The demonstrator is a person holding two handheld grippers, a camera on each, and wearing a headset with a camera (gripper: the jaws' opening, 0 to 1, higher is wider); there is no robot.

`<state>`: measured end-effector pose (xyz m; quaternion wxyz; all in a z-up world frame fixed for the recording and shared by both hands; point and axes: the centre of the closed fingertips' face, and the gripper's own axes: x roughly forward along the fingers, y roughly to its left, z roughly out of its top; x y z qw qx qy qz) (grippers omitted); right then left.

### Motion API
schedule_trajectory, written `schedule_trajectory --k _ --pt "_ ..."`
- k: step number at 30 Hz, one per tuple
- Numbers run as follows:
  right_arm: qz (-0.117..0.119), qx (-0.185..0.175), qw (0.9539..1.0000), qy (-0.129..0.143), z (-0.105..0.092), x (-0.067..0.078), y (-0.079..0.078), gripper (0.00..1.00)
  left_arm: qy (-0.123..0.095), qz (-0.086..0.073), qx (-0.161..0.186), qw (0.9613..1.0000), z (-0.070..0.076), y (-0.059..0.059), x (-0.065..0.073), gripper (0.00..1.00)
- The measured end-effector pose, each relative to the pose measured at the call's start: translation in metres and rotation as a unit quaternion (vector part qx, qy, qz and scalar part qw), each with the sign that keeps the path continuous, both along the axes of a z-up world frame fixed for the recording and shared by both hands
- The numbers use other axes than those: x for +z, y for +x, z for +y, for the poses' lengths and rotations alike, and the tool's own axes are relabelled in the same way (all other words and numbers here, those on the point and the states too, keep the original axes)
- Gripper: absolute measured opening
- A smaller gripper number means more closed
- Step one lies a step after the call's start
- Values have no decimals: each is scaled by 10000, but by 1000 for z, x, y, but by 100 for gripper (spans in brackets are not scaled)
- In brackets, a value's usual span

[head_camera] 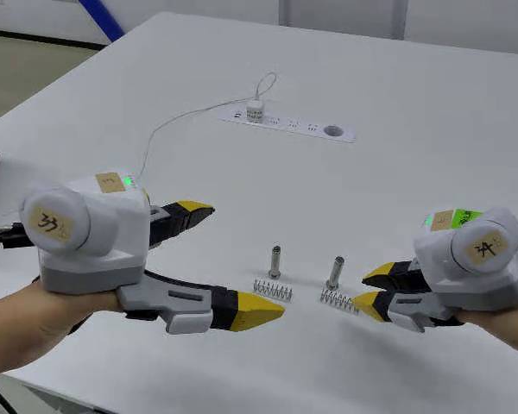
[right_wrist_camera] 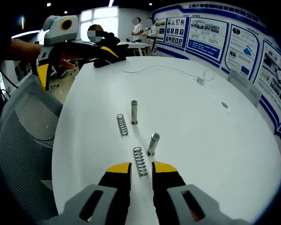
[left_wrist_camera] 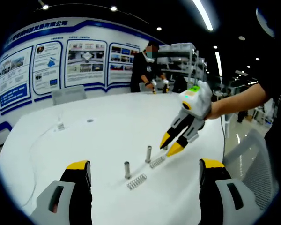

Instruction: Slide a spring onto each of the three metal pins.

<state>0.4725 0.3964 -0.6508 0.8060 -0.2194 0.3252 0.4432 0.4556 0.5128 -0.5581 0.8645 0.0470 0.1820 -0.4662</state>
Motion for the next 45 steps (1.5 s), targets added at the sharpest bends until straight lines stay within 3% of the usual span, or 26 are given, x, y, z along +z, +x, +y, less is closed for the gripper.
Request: schedule_trajectory --k 7,12,16,19,24,34,36,39,41,45 --pt "104 82 9995 -283 2 -19 2 18 182 -161 -45 9997 -1 4 -6 98" --pt "166 140 9989 -411 2 -27 3 18 132 0 -101 9999 -6 1 -12 97" --pt "232 207 9985 -448 3 -30 1 17 143 20 -160 9998 -8 0 -18 96" --pt "279 237 9981 -492 3 -33 0 16 -23 145 -43 9999 -8 0 -19 95" --pt "344 288 9978 -480 4 -37 -1 15 -113 121 14 9999 -7 3 -17 94" --pt "409 235 9984 -300 6 -37 -1 12 -46 95 20 9999 -4 2 -17 94" --pt "396 240 9984 -314 6 -37 -1 12 -36 88 24 10000 -5 2 -17 94" --pt "255 333 9979 -485 5 -36 -1 11 -199 105 14 9997 -8 3 -11 94" --pt "180 396 9971 -632 4 -35 -1 11 -149 77 -36 9999 -10 2 -9 93" --pt "193 382 9980 -463 4 -27 -5 11 -31 44 -213 9998 -13 -1 -10 91"
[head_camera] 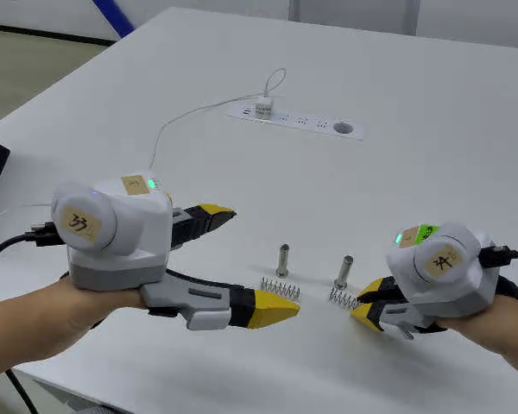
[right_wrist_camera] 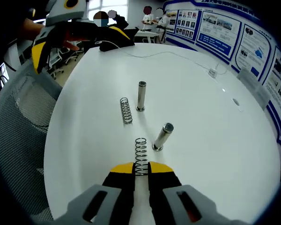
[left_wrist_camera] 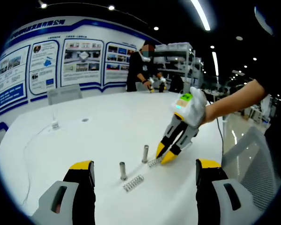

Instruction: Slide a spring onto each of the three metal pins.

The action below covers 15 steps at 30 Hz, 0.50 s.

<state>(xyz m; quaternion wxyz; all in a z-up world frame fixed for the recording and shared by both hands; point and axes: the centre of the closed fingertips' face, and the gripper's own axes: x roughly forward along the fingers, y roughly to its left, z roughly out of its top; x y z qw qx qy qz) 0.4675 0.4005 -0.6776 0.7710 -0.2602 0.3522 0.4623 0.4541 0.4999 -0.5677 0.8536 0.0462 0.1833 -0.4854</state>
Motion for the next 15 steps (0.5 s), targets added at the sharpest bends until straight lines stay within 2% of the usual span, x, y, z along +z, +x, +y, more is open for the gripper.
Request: schedule_trajectory --k 3,4,6,8,11,13,15 --pt "60 68 9999 143 2 9 -7 11 32 21 -176 9998 -3 -6 -2 82" --pt "18 91 9998 159 2 14 -8 11 75 -82 -229 9997 -6 -8 -2 79" --pt "-1 126 9998 184 1 19 -10 11 85 -93 -274 9995 -9 -11 -1 81" --pt "-53 204 9996 208 1 27 -12 11 24 6 -371 9993 -15 -15 0 82" --pt "-156 414 9989 181 2 37 -15 11 41 7 -500 9987 -22 -19 0 79" --pt "-231 560 9981 128 2 46 -16 11 -45 18 -564 9984 -26 -22 4 77" --pt "-287 655 9973 185 3 58 -18 11 -65 -15 -615 9981 -30 -22 7 75"
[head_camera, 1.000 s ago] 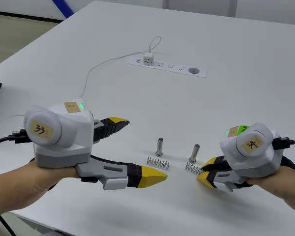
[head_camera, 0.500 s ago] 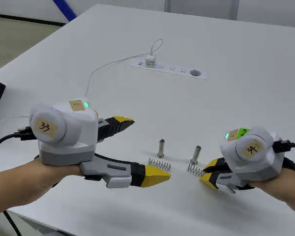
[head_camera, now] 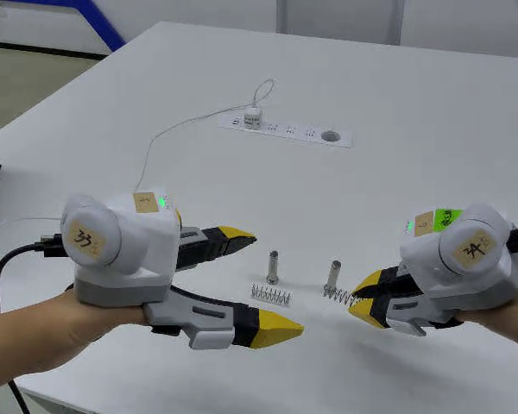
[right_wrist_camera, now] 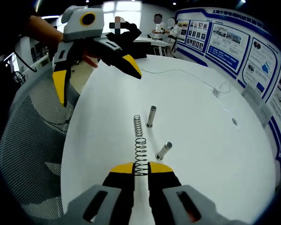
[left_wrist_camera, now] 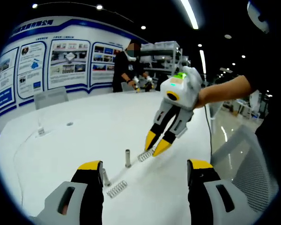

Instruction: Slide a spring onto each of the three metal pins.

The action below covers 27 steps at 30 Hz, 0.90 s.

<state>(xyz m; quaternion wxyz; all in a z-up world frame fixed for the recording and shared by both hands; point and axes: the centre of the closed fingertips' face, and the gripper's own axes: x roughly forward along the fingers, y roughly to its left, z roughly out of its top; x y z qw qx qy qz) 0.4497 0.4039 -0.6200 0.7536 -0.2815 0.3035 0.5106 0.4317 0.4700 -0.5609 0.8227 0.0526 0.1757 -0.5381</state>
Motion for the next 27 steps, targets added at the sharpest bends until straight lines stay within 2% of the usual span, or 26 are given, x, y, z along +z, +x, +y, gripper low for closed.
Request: schedule_trajectory --k 4,6,9,17,23,27 --pt "-117 173 9997 153 6 23 -5 11 -75 -40 -21 10000 -4 1 6 73" --pt "-196 260 9994 154 8 29 -8 11 -133 -4 -68 9999 -6 0 10 72" --pt "-314 412 9985 191 13 38 -14 11 -188 -32 -171 9997 -8 -4 17 66" --pt "-447 727 9957 356 26 54 -23 11 -237 -111 -424 9988 -18 -16 27 54" --pt "-549 1078 9922 288 29 59 -32 11 -141 -107 -773 9969 -28 -28 26 46" --pt "-590 1225 9902 324 31 64 -37 11 -160 -135 -890 9958 -33 -33 29 42"
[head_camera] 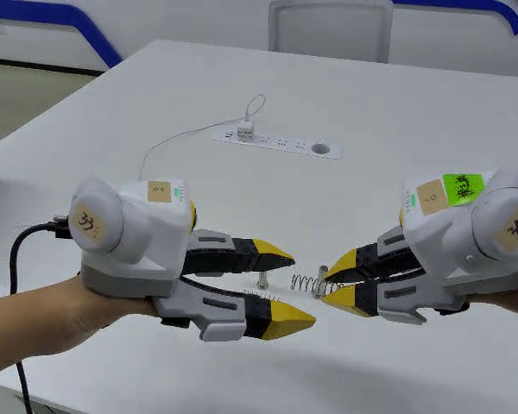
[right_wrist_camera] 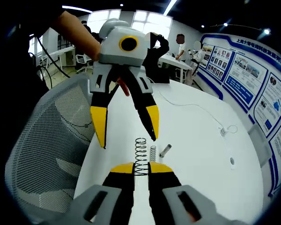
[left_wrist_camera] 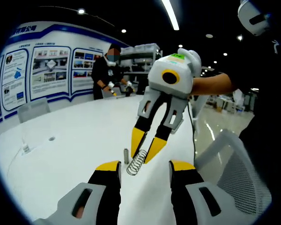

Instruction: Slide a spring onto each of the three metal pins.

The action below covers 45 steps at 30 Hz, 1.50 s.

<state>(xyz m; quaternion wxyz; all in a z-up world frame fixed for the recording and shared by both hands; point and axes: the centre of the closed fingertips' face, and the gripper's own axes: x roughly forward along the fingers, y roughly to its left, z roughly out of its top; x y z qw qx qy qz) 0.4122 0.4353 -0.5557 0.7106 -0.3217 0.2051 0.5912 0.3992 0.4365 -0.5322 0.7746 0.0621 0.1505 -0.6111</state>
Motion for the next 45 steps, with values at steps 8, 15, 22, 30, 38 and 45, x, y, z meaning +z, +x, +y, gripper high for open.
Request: schedule_trajectory --k 8,15,22,30,38,45 --pt "-78 226 9997 25 5 8 -8 11 13 -97 -188 9998 -8 -7 2 36" --pt "-148 392 9991 -2 10 10 -11 11 74 -168 -204 9996 -7 -5 1 32" --pt "-183 467 9987 -26 12 12 -13 11 218 -194 -198 9994 -1 -2 -6 26" --pt "-176 518 9985 -47 13 11 -15 11 351 -273 -179 9989 1 -1 -11 19" --pt "-220 506 9984 -109 11 10 -15 11 536 -747 -251 9954 -1 0 -12 11" --pt "-158 501 9985 -151 4 8 -19 12 621 -958 -509 9922 -7 -5 -12 10"
